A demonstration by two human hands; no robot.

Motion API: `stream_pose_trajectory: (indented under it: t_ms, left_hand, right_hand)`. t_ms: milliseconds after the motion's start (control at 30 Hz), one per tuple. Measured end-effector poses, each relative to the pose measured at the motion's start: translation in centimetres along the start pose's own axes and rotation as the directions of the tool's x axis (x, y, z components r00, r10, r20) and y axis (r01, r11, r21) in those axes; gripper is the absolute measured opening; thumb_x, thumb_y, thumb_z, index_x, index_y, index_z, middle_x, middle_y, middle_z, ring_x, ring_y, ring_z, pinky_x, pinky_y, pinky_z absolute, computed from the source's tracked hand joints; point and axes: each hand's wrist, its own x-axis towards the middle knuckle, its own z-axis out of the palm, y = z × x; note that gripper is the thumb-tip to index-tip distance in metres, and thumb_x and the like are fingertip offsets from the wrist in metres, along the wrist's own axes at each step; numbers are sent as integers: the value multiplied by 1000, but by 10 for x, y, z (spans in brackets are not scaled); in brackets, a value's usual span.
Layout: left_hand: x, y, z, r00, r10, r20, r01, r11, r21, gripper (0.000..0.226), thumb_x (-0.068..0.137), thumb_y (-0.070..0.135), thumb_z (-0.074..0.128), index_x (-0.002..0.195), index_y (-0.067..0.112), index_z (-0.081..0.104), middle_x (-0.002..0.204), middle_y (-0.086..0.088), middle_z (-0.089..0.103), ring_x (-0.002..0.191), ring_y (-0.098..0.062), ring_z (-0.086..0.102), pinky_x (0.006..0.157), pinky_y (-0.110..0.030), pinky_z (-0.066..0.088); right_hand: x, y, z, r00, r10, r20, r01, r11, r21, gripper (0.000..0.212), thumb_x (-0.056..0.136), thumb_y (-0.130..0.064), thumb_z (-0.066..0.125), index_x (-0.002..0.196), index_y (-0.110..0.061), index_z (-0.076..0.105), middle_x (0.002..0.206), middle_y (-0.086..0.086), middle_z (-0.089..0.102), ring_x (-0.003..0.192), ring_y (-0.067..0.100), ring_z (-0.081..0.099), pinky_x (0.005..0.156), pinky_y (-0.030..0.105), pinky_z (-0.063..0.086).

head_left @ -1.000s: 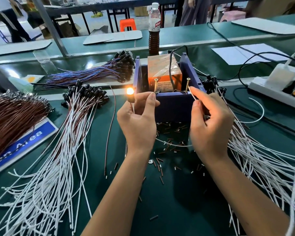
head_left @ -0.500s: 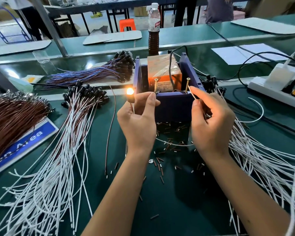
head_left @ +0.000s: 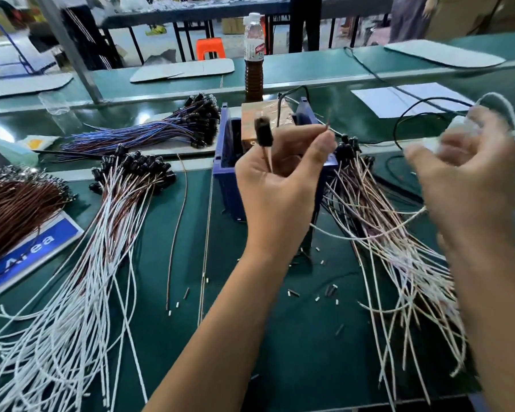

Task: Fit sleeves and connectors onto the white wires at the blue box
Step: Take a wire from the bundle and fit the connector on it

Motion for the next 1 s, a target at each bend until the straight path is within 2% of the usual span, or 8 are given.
stream_pose_trajectory:
  t_ms: [100, 267, 367, 500, 633, 767, 833, 1000]
  left_hand:
    - [14, 5, 43, 993, -86, 77, 90, 995, -52, 3, 92, 0, 73, 95, 0, 74, 87, -18, 75, 60, -3, 64, 57, -12, 47]
    - [36, 8, 101, 906, -401, 138, 405, 914, -3, 26, 106, 18, 55, 87, 11, 71, 83, -5, 69, 64, -7, 59, 68, -29, 51]
    - [50, 8, 117, 864, -501, 36, 502, 865, -16, 35, 110, 23, 44, 85, 13, 67, 90, -8, 69, 80, -21, 62, 80, -37, 56]
    - [65, 4, 126, 819, -573, -21, 550, 796, -253, 38, 113, 23, 35, 93, 5, 61, 74, -5, 51, 51, -10, 44, 45, -22, 37]
    - [77, 1, 134, 820, -573, 14, 537, 760, -366, 34, 114, 22, 32, 100, 2, 55, 76, -6, 47, 51, -9, 41, 37, -18, 34]
    - [94, -3, 143, 884, -462, -77, 463, 886, -2, 40, 113, 28, 34, 113, -3, 59, 95, -16, 61, 77, -24, 55, 65, -31, 48]
    - [102, -7, 151, 922, -381, -62, 386, 907, 168, 48, 113, 34, 30, 92, 4, 59, 88, -15, 65, 75, -26, 56, 77, -37, 48]
    - [103, -34, 156, 912, -399, 96, 231, 693, 683, 41, 110, 26, 28, 92, 8, 61, 88, -5, 60, 97, -32, 63, 83, -36, 52]
  right_hand:
    - [31, -1, -32, 996, -57, -63, 36, 954, -297, 98, 77, -96, 49, 154, -36, 39, 152, -10, 51, 137, 17, 53, 113, 50, 46]
    - [24, -34, -43, 716, -681, 152, 698, 705, -130, 49, 108, -51, 47, 148, -22, 49, 142, 2, 60, 131, 23, 57, 111, 46, 44]
    - [16, -33, -39, 790, -471, 393, 537, 840, -74, 54, 106, -48, 48, 151, -18, 46, 134, -12, 65, 100, 0, 68, 95, 24, 51]
    - [15, -23, -42, 810, -230, 539, 241, 969, 51, 29, 109, -41, 54, 122, -16, 62, 88, 1, 77, 76, 20, 76, 81, 52, 61]
    - [19, -19, -56, 777, -190, 600, 277, 959, -55, 29, 109, -32, 55, 89, -21, 72, 57, 1, 65, 45, 9, 57, 51, 23, 44]
    - [32, -35, -88, 848, -180, 499, 347, 900, -265, 28, 96, -59, 51, 88, -45, 74, 59, 5, 61, 50, 31, 56, 58, 43, 54]
    - [34, -49, -105, 856, -159, 493, 346, 883, -316, 36, 86, -69, 43, 82, -49, 73, 56, -1, 61, 53, 35, 58, 63, 53, 58]
    - [23, -52, -112, 774, -39, 632, 398, 806, -437, 35, 91, -62, 40, 78, -47, 69, 54, -8, 64, 48, 26, 60, 64, 46, 58]
